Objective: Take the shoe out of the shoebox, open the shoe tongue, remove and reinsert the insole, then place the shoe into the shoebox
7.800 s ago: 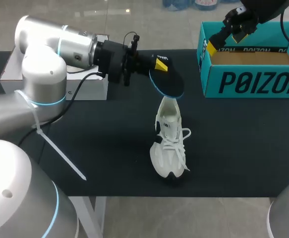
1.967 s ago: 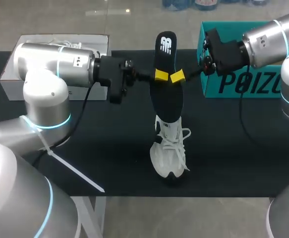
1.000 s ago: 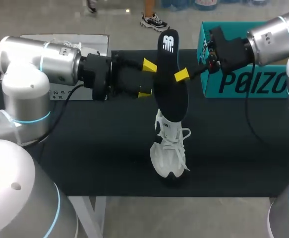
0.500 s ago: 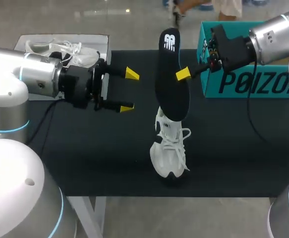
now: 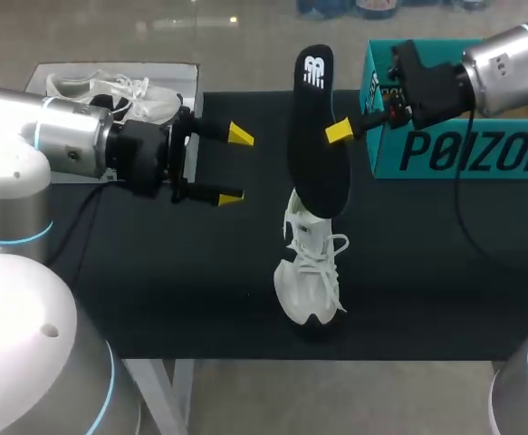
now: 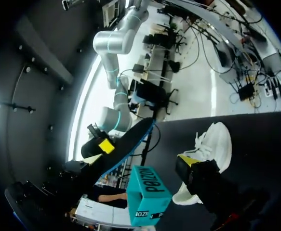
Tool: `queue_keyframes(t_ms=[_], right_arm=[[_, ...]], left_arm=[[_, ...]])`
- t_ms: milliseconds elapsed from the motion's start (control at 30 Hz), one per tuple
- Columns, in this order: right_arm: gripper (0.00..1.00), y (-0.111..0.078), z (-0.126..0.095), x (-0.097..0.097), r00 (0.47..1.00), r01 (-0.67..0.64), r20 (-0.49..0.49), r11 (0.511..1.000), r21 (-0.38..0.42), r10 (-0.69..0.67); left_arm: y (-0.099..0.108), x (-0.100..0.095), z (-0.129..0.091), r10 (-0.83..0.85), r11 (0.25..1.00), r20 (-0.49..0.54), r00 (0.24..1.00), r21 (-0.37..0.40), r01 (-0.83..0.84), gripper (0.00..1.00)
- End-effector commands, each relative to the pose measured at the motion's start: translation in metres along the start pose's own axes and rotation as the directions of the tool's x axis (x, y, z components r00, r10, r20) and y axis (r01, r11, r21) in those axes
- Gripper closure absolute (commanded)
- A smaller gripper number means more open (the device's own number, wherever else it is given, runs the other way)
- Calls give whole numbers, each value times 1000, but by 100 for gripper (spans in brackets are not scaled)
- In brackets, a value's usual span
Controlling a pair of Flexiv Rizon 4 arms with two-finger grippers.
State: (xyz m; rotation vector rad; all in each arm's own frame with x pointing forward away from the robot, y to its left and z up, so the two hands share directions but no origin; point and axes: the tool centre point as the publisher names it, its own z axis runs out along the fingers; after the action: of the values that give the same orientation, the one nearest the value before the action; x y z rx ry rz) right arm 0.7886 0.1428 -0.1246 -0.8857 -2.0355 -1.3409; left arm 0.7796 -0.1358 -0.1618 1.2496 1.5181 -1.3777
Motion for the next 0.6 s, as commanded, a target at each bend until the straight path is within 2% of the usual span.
queue_keyframes(t_ms=[33, 100, 367, 533, 600], right_arm=[[100, -1, -5, 0, 1000, 2, 0, 1000, 1, -2], [100, -2, -5, 0, 1000, -2, 4, 1000, 6, 2], [100, -4, -6, 0, 1000, -13, 13, 1000, 8, 13], [100, -4, -6, 0, 1000, -13, 13, 1000, 8, 13], [100, -4, -6, 0, 1000, -13, 13, 1000, 8, 13]], left_arm=[[7, -10, -18, -102, 995, -101, 990, -14, 101, 0], [8, -12, -20, -106, 994, -139, 985, -33, 103, 0], [8, -6, -17, -171, 985, -144, 975, -38, 167, 0], [18, -7, -33, -319, 947, -243, 916, -108, 301, 0], [25, -5, -41, -366, 931, -246, 898, -114, 348, 0]])
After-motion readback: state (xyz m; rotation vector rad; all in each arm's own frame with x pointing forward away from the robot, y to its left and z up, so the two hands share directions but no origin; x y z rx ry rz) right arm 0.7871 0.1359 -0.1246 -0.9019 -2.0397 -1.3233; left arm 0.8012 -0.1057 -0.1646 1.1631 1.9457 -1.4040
